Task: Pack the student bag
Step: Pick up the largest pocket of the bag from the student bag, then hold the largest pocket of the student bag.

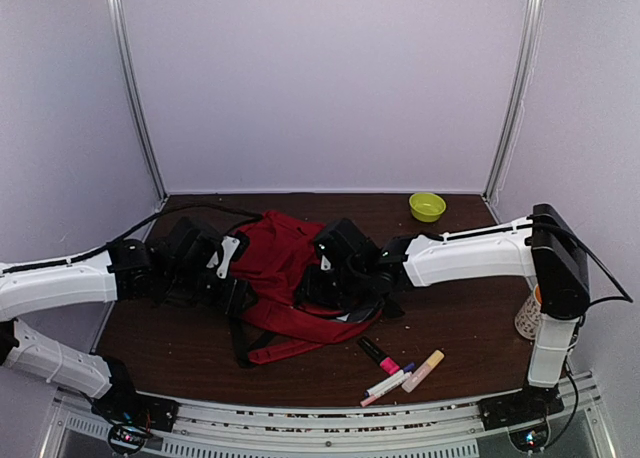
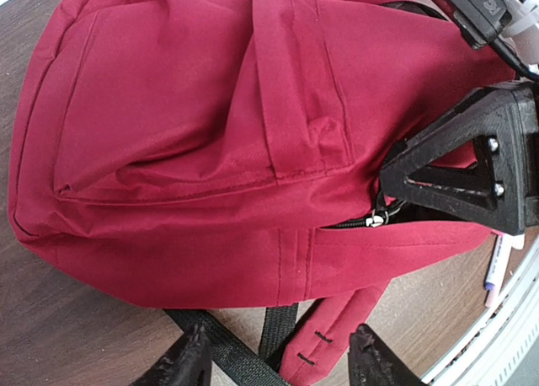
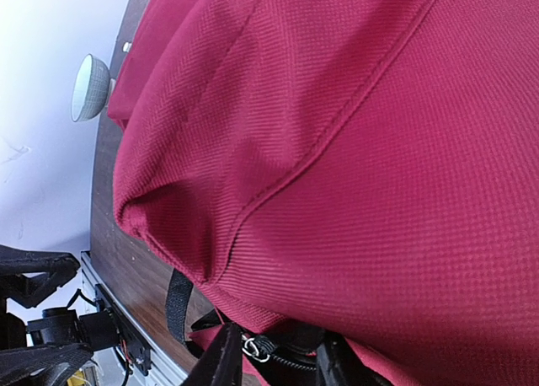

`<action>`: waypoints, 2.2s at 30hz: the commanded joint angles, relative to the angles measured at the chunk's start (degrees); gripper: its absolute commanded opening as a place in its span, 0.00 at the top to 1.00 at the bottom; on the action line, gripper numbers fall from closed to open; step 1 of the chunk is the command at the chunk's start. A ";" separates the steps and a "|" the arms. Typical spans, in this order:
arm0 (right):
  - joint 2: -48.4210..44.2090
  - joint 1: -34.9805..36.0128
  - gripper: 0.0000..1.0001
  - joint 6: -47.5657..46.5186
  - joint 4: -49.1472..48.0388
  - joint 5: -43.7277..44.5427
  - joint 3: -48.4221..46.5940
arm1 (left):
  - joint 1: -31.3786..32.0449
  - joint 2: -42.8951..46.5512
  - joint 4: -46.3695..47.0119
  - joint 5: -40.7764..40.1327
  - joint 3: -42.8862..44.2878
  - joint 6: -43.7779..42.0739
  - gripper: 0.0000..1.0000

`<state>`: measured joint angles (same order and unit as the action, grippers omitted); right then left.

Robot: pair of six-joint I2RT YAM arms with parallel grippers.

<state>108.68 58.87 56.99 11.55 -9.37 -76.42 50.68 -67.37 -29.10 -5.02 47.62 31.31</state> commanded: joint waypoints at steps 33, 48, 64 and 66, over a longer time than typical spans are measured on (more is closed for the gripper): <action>-6.39 -0.35 1.00 -5.85 -2.57 -1.72 5.60 | -0.23 -2.07 14.32 -2.73 -6.20 -10.01 0.25; -9.92 0.46 1.00 -7.37 -0.40 0.54 8.05 | -0.23 -3.22 22.32 -1.84 -10.15 -18.74 0.24; -13.44 1.03 1.00 -8.62 2.73 3.05 10.77 | -0.21 -2.37 30.52 1.07 -15.28 -23.69 0.28; -14.31 1.07 1.00 -8.73 3.18 3.48 11.48 | -0.23 -1.48 31.63 0.90 -16.09 -23.83 0.29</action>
<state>97.47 59.66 49.25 12.08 -8.58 -66.39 50.68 -71.11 -2.98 -4.99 32.71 9.23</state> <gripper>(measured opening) 0.011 0.719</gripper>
